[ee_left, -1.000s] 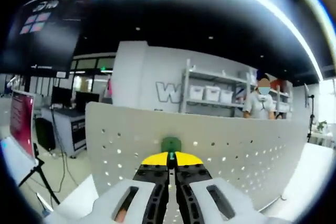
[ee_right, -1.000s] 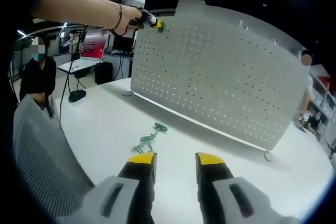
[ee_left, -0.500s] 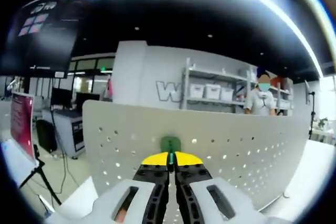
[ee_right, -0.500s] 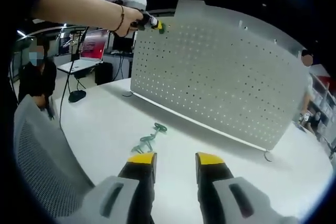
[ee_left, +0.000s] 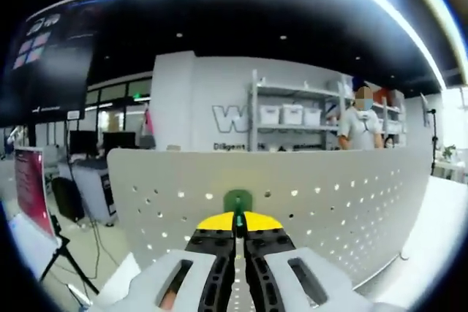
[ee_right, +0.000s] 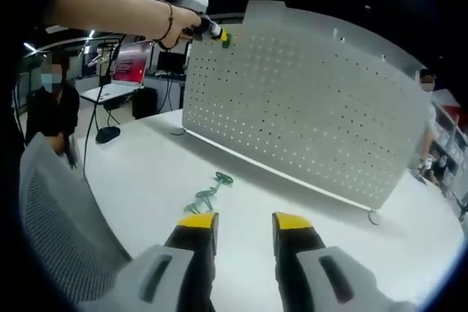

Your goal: Insert the hook assembly into the mounting plate slot until the hook locks in place.

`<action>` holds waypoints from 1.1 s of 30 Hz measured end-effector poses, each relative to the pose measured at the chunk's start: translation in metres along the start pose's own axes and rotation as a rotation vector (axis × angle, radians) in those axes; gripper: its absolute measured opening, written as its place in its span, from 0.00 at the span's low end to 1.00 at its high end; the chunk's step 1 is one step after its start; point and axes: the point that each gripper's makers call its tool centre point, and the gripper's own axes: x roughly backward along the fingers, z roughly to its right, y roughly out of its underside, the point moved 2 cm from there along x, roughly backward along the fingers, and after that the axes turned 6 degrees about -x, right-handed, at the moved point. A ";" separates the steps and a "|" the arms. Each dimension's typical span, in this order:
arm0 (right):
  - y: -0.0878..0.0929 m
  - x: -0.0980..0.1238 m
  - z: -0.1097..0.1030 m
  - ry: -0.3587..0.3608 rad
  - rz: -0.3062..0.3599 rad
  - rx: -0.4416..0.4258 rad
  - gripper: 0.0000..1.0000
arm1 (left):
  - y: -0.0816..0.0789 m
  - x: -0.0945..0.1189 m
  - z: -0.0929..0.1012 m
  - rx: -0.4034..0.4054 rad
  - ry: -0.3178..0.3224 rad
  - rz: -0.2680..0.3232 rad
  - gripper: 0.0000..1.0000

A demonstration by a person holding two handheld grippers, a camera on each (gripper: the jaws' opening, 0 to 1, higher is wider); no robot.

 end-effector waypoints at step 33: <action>-0.001 0.001 0.002 0.010 0.005 0.001 0.28 | 0.039 0.048 0.018 0.080 0.161 -0.179 0.68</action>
